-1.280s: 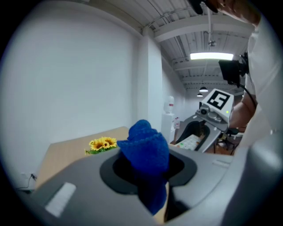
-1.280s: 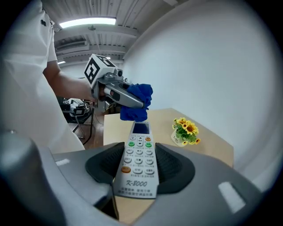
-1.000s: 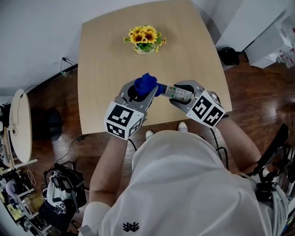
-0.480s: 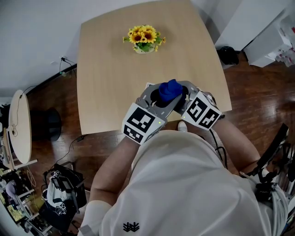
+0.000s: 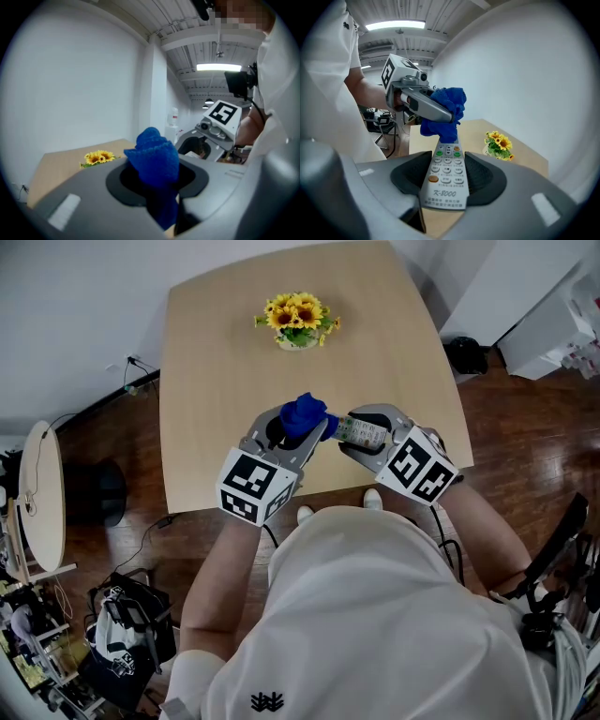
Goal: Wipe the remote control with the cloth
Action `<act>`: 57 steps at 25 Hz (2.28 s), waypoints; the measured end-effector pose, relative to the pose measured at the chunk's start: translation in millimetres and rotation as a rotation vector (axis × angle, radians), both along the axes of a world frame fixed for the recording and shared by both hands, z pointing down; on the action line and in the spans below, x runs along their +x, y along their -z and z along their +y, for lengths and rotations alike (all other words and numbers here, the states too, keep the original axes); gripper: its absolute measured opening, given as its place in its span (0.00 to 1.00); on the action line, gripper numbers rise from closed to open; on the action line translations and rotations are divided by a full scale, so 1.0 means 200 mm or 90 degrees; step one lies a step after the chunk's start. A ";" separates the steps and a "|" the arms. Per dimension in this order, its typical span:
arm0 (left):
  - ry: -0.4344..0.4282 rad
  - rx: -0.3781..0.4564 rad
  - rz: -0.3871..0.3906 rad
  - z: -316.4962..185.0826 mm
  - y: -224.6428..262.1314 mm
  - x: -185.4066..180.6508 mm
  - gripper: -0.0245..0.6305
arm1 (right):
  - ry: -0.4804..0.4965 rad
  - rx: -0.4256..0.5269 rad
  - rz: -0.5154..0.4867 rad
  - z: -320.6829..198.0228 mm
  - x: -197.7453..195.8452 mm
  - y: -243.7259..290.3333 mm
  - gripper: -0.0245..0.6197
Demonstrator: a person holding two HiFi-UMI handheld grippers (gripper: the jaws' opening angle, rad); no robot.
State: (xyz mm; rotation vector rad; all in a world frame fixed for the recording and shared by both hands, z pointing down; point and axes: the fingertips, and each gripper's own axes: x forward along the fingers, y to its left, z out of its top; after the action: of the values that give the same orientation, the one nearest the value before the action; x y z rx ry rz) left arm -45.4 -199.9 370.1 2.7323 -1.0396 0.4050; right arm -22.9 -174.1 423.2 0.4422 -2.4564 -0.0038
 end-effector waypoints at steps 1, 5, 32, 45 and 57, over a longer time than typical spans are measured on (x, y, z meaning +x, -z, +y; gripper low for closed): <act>0.010 -0.001 -0.002 0.00 0.00 -0.03 0.26 | -0.001 0.003 0.002 0.00 0.01 0.01 0.37; 0.045 0.000 -0.008 -0.06 -0.01 -0.15 0.26 | -0.004 0.000 0.000 -0.02 0.01 0.01 0.37; -0.011 -0.001 0.050 0.02 0.10 0.07 0.26 | -0.008 0.020 -0.029 -0.02 -0.04 0.05 0.37; 0.195 -0.038 0.071 0.03 -0.01 -0.57 0.26 | -0.073 -0.021 -0.020 -0.09 0.12 -0.13 0.37; 0.189 -0.120 0.106 0.39 -0.14 -0.46 0.26 | -0.195 -0.110 0.043 -0.36 0.17 -0.86 0.37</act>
State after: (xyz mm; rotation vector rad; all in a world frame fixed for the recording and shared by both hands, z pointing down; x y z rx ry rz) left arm -138.1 -121.5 397.9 2.3540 -1.2647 0.2112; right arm 11.9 -245.1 594.3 0.7233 -2.2765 0.3144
